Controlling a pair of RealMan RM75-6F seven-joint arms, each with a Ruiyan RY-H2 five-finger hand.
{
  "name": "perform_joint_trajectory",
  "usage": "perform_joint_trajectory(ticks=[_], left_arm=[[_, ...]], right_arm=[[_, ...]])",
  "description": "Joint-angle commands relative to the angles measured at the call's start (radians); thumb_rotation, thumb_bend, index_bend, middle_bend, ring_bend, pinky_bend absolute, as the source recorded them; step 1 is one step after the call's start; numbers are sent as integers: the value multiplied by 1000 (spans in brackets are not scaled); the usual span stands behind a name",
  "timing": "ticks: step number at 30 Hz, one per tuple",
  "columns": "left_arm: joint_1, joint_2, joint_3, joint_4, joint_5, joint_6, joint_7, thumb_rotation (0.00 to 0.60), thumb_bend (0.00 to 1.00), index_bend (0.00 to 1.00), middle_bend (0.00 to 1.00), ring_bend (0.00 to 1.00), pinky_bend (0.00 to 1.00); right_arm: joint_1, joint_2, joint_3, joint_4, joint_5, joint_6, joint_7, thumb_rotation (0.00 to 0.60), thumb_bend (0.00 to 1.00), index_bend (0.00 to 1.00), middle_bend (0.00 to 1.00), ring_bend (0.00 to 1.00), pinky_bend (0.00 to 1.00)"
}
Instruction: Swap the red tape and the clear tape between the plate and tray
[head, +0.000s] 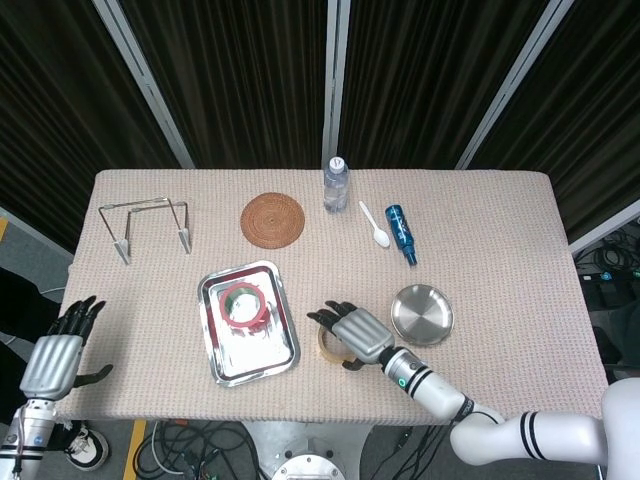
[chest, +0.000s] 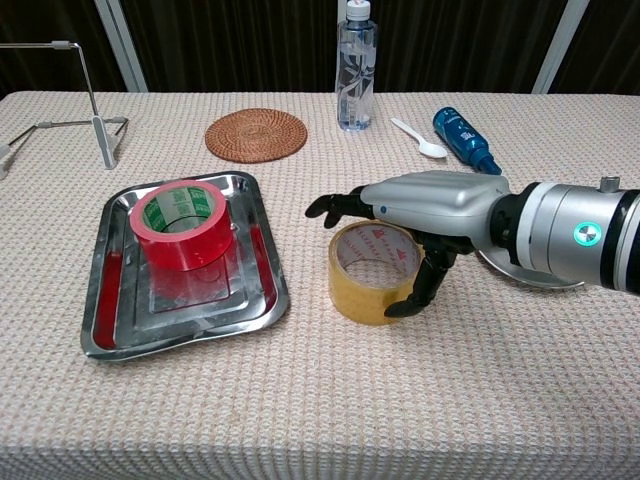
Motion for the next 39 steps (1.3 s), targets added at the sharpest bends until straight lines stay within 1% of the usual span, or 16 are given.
perform_joint_trajectory(ticks=[1, 5, 10, 13, 17, 20, 23, 28, 30, 32, 33, 34, 35, 37, 39], left_arm=[[4, -1, -5, 5, 1, -8, -5, 600, 108, 52, 0, 0, 187], [9, 2, -13, 4, 4, -19, -11, 600, 109, 52, 0, 0, 187], [15, 9, -23, -2, 12, -21, -14, 600, 109, 52, 0, 0, 188], [17, 9, -26, -1, 21, -24, -21, 600, 108, 52, 0, 0, 188], [20, 11, -26, 3, 46, -21, -43, 600, 109, 52, 0, 0, 188], [23, 14, -27, 5, 53, -22, -49, 600, 109, 52, 0, 0, 188], [25, 14, -30, 7, 51, -34, -57, 600, 108, 52, 0, 0, 188], [25, 7, -36, 10, 51, -46, -59, 600, 108, 52, 0, 0, 188], [26, 7, -37, 11, 53, -48, -59, 600, 108, 52, 0, 0, 188], [27, 7, -40, 11, 54, -49, -61, 600, 108, 52, 0, 0, 188], [28, 8, -41, 11, 54, -49, -62, 600, 109, 52, 0, 0, 188], [29, 8, -42, 12, 54, -48, -64, 600, 109, 52, 0, 0, 188], [31, 8, -44, 13, 54, -48, -66, 600, 109, 52, 0, 0, 188], [33, 8, -45, 14, 55, -47, -68, 600, 109, 52, 0, 0, 188], [35, 7, -46, 16, 59, -45, -69, 600, 108, 52, 0, 0, 188]], right_arm=[[-4, -11, -5, 0, 10, 25, -16, 600, 203, 0, 253, 175, 322], [-10, -5, -7, -10, 1, 48, -11, 600, 235, 0, 347, 276, 411], [-48, 74, 9, -69, -43, 128, 25, 600, 240, 0, 362, 290, 424], [-83, 137, 0, -82, -50, 174, 33, 600, 240, 0, 360, 289, 424], [-132, 161, -31, -32, -27, 215, 29, 600, 240, 0, 342, 288, 418], [-164, 165, -45, 5, -3, 218, 69, 600, 240, 0, 335, 288, 413], [-189, 171, -60, 38, -12, 213, 113, 600, 240, 0, 335, 288, 413], [-209, 169, -62, 66, -36, 216, 156, 600, 239, 0, 323, 283, 403], [-211, 173, -63, 70, -39, 201, 172, 600, 227, 0, 272, 237, 359], [-212, 179, -62, 72, -43, 190, 183, 600, 188, 0, 153, 108, 245], [-214, 181, -61, 73, -47, 189, 188, 600, 169, 0, 114, 69, 203], [-216, 183, -60, 74, -54, 191, 194, 600, 127, 0, 53, 20, 131], [-220, 188, -60, 74, -62, 194, 204, 600, 85, 0, 18, 1, 75], [-226, 198, -59, 69, -71, 196, 218, 600, 28, 0, 0, 0, 16], [-234, 218, -59, 54, -79, 194, 240, 600, 5, 0, 0, 0, 0]])
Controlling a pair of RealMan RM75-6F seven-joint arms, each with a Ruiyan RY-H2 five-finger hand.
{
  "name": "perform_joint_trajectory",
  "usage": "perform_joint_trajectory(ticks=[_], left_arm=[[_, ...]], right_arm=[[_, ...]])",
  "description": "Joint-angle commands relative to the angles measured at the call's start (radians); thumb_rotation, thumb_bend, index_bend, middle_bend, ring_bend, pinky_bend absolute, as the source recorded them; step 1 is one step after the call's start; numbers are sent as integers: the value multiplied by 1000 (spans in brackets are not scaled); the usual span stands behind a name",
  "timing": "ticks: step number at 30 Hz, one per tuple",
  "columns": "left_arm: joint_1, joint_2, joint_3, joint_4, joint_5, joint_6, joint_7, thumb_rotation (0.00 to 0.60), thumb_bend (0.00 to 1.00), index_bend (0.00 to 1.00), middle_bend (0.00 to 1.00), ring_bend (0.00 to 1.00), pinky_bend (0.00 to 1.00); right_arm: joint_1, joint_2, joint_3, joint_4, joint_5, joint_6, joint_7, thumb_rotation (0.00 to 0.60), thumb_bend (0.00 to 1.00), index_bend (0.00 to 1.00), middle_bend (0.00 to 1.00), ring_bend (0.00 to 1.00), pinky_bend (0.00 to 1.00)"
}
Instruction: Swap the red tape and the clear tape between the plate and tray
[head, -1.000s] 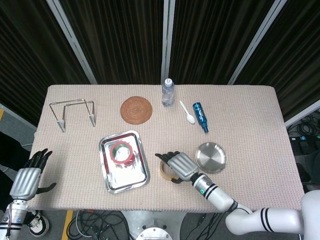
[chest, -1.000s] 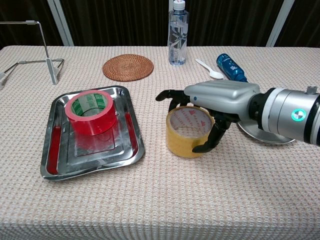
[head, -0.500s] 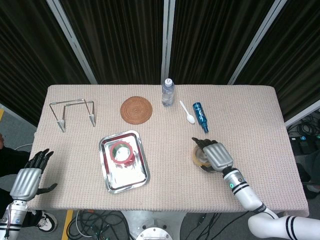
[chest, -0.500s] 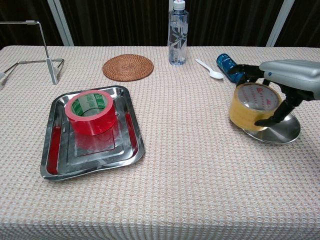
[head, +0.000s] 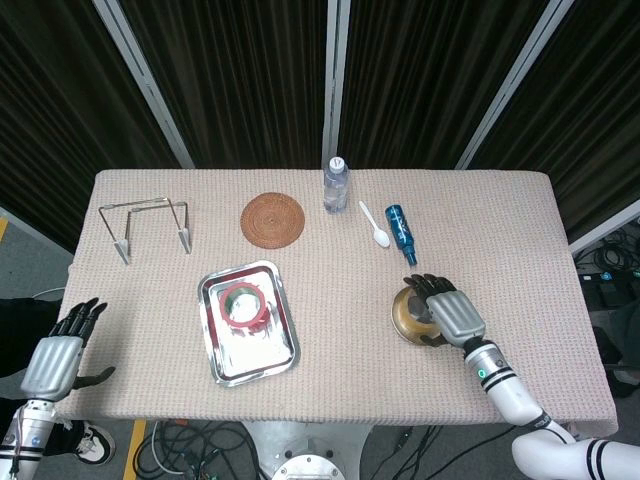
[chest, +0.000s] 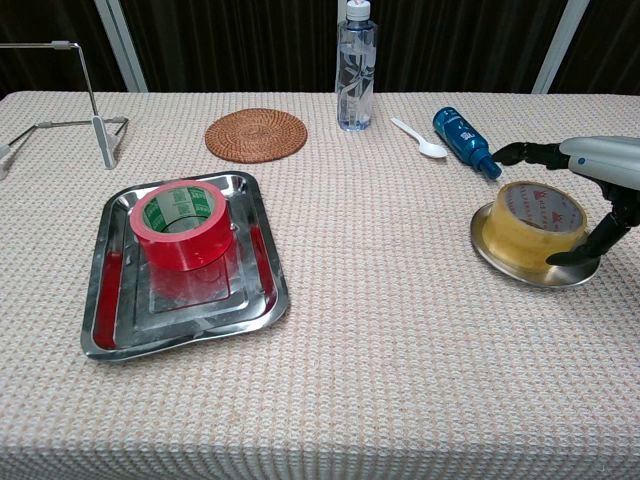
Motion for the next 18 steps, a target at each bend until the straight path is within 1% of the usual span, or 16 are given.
perform_joint_trajectory(ticks=[1, 4, 7, 8, 11, 14, 18], left_arm=[[2, -1, -1, 1, 4, 2, 1, 600, 108, 52, 0, 0, 188], [6, 1, -3, -3, 9, 9, 7, 600, 108, 52, 0, 0, 188], [9, 6, -6, -7, 21, 21, -3, 600, 106, 52, 0, 0, 187], [12, 8, -8, -5, 24, 28, -5, 600, 106, 52, 0, 0, 187], [19, 10, -10, 10, 34, 46, -1, 600, 106, 52, 0, 0, 187], [26, 6, -10, 33, 49, 65, -1, 600, 106, 52, 0, 0, 188], [45, -30, -27, 89, 75, 138, -1, 600, 106, 52, 0, 0, 188]], right_arm=[[-17, 31, 0, -22, -20, 9, 30, 600, 3, 0, 0, 0, 0], [-48, 57, -9, -41, -51, 52, 44, 600, 3, 0, 0, 0, 0], [-118, 77, -24, -53, -107, 172, 59, 600, 0, 0, 0, 0, 0], [-156, 77, -31, -42, -130, 240, 54, 600, 0, 0, 0, 0, 0], [-254, 62, -50, 9, -160, 395, 20, 600, 0, 0, 0, 0, 0], [-332, 45, -70, 55, -175, 483, 50, 600, 5, 0, 0, 0, 0], [-398, 23, -78, 127, -183, 538, 97, 600, 18, 0, 0, 0, 0]])
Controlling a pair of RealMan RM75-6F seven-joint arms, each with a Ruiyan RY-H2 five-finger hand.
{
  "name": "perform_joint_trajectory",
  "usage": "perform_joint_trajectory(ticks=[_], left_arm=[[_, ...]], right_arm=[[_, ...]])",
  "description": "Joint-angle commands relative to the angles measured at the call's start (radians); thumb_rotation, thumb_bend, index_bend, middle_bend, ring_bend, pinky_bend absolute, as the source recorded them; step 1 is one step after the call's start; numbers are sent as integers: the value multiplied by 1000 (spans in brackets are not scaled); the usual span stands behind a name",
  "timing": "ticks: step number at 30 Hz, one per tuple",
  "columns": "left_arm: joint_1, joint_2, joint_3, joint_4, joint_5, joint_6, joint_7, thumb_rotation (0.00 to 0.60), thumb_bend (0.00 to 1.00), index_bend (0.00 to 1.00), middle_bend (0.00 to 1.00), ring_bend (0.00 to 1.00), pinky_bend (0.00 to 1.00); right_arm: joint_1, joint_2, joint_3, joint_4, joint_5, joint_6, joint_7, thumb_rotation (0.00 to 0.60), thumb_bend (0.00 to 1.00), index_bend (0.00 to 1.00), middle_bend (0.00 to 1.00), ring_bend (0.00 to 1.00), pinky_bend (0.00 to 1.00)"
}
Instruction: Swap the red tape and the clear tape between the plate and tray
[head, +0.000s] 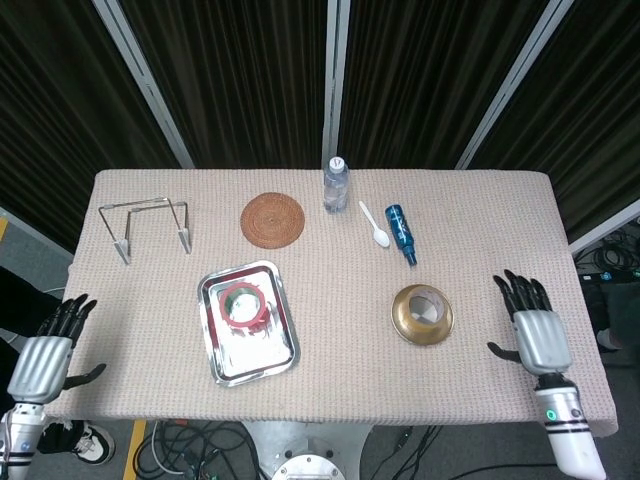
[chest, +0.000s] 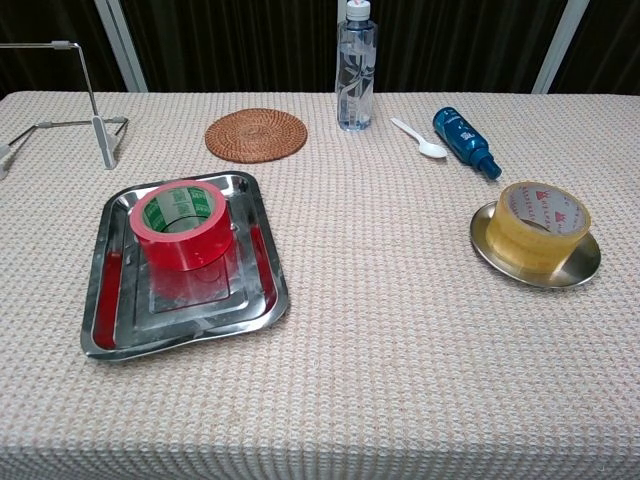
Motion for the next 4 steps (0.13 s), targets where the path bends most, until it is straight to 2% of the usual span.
perform_joint_trajectory(ticks=[1, 4], left_arm=[[17, -32, -15, 44, 20, 52, -3, 600, 106, 52, 0, 0, 187], [17, -40, -18, 53, 23, 55, -1, 600, 106, 52, 0, 0, 186]], right_arm=[[-81, -24, -19, 78, -23, 64, 50, 600, 19, 0, 0, 0, 0], [-102, -24, -14, 94, -22, 66, 74, 600, 22, 0, 0, 0, 0]])
